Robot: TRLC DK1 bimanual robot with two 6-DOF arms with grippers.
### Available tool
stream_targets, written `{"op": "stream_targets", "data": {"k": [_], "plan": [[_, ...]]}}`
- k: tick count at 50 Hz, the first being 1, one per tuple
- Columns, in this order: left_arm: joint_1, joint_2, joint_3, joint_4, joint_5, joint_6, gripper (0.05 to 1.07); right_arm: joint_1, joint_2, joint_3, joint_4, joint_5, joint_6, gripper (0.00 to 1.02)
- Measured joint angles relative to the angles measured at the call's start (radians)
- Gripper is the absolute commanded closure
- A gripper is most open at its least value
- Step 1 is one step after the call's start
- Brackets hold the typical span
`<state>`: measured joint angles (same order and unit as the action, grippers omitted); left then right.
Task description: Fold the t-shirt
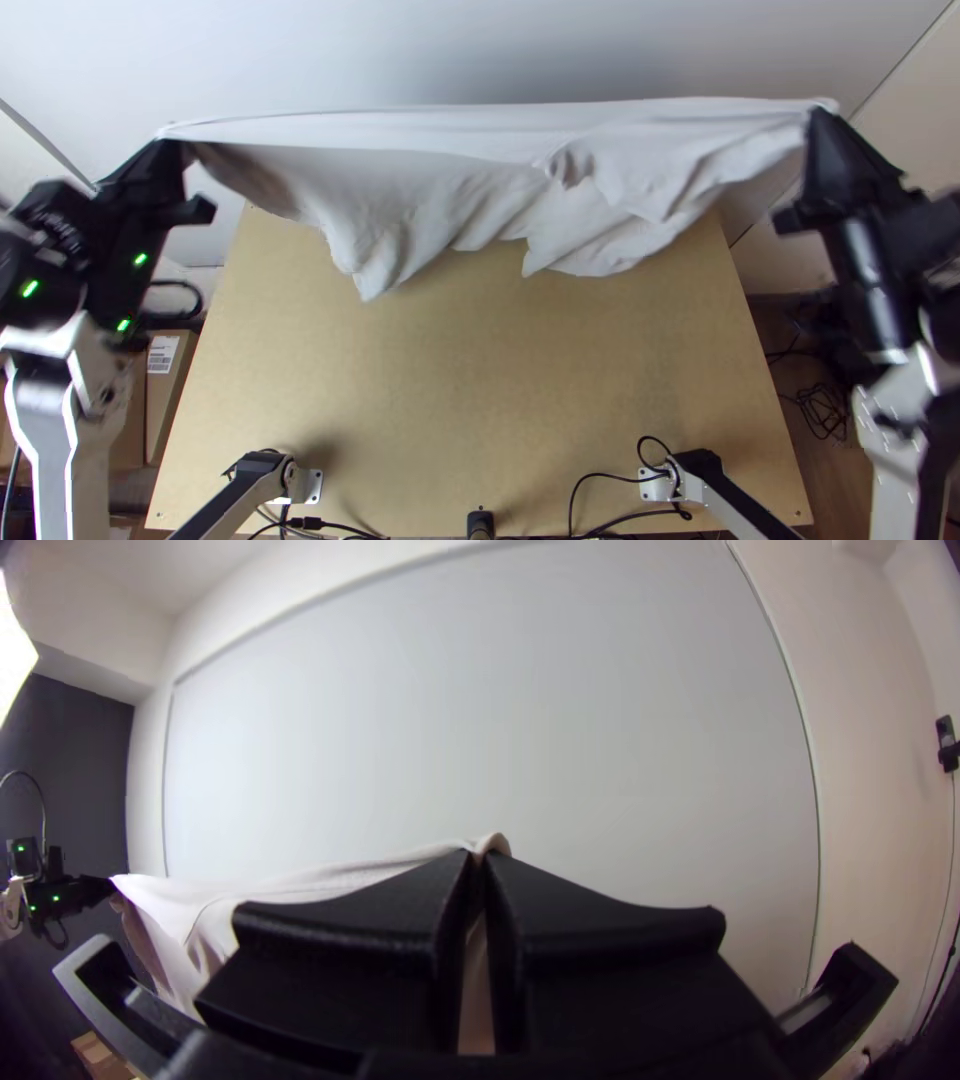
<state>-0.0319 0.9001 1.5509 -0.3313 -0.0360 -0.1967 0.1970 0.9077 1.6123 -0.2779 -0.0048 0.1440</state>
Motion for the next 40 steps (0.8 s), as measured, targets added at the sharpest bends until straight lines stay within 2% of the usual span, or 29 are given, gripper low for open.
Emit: {"op": "stream_targets", "data": {"k": [15,28,32,40], "plan": [[0.000,-0.400,-0.012,-0.087,0.037,0.015,1.05,0.006,-0.294,0.022,-0.133,-0.080,0.000,1.00],[0.016,-0.455,-0.009,-0.209,0.055,0.014,1.05,0.005,-0.313,0.052,-0.187,-0.101,0.009,1.00],[0.016,-0.455,-0.053,-0.223,0.055,0.013,1.05,0.005,-0.310,0.000,-0.182,-0.100,0.027,1.00],[-0.013,-0.459,-0.280,-0.220,0.051,0.003,1.05,0.060,-0.311,-0.286,-0.146,-0.073,0.065,1.00]]}}
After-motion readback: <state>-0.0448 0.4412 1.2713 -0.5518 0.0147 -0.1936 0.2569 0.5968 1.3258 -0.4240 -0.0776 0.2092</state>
